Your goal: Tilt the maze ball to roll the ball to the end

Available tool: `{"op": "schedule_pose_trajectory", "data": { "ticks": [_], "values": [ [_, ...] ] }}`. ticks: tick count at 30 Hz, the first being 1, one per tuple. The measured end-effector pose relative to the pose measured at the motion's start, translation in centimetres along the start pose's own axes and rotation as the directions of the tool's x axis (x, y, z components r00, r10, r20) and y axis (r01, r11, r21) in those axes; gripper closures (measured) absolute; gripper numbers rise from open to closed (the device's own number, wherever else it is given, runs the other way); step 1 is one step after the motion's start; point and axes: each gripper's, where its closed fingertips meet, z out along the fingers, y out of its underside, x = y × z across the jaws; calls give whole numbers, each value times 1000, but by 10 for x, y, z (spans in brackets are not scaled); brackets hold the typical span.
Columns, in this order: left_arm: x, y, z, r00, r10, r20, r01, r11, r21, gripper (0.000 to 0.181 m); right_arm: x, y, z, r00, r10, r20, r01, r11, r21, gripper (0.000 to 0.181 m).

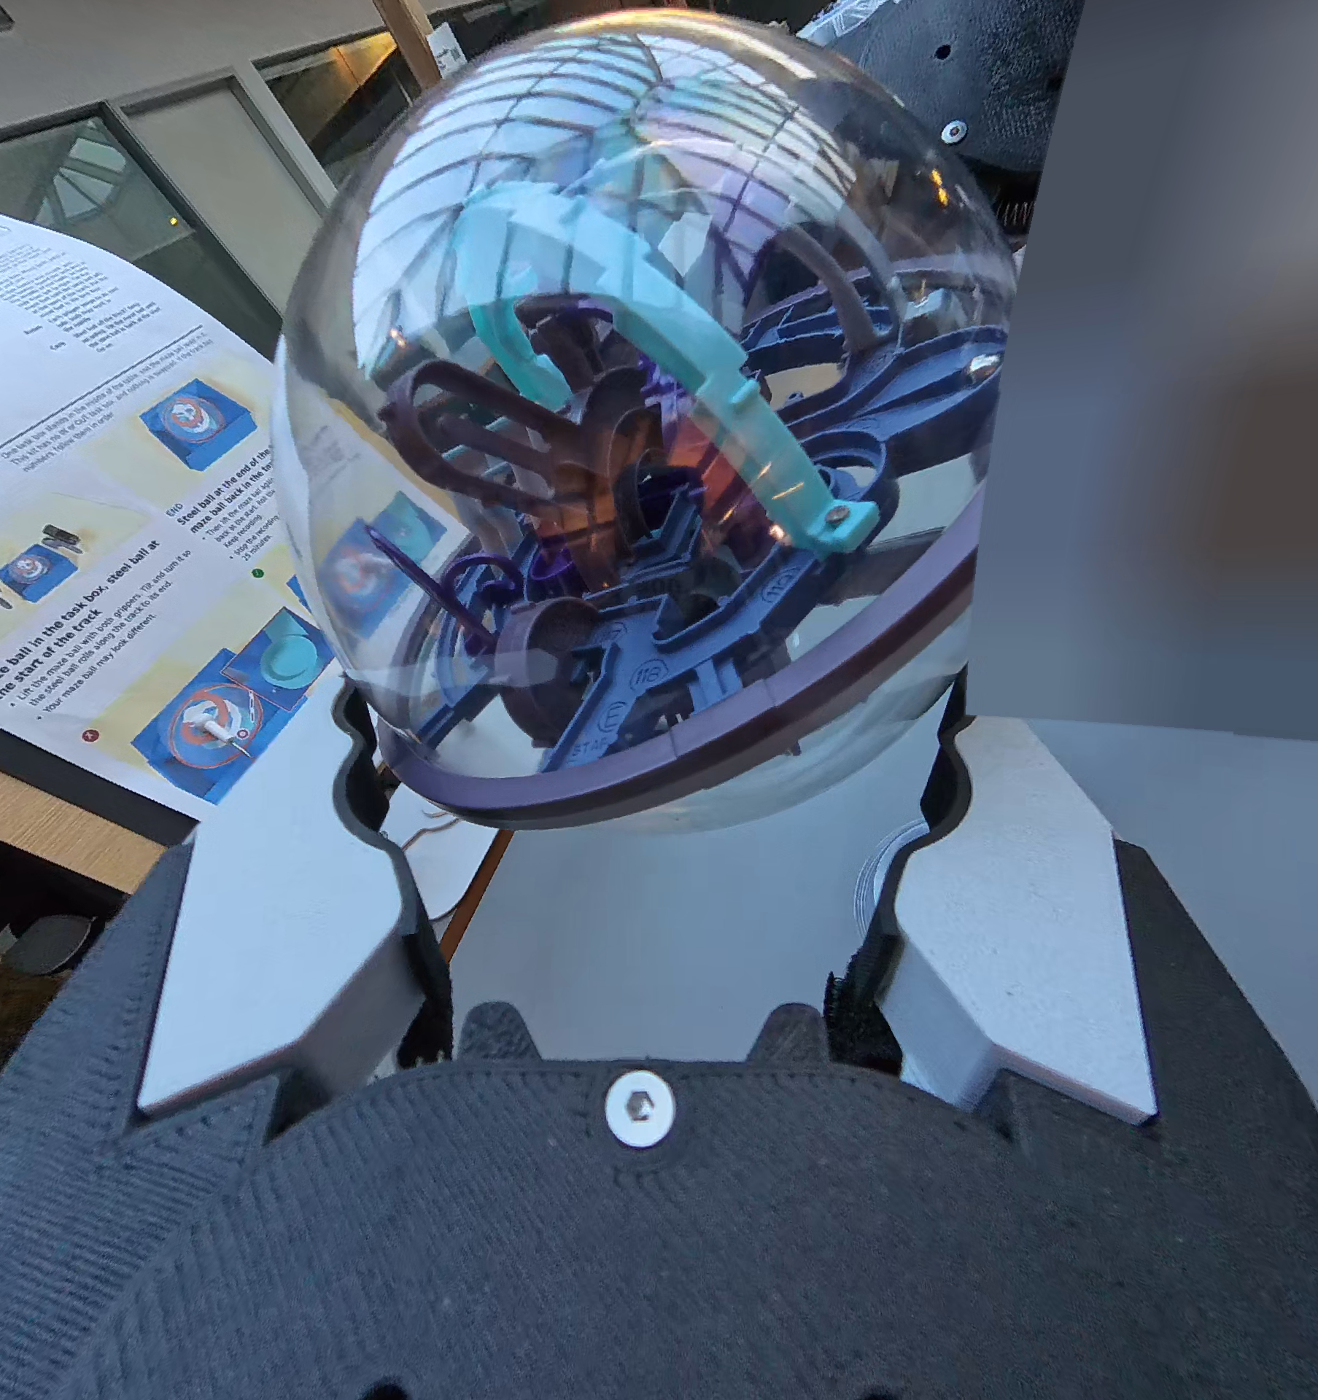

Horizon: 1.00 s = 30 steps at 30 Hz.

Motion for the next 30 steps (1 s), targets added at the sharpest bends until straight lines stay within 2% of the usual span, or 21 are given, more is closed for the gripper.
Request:
{"op": "schedule_pose_trajectory", "data": {
  "ticks": [30],
  "values": [
    [0, 11, 4, 998, -59, -23, 58, 997, -42, 37, -2, 11, 7, 997, 66, 45, -65, 998, -22, 38]
  ]
}}
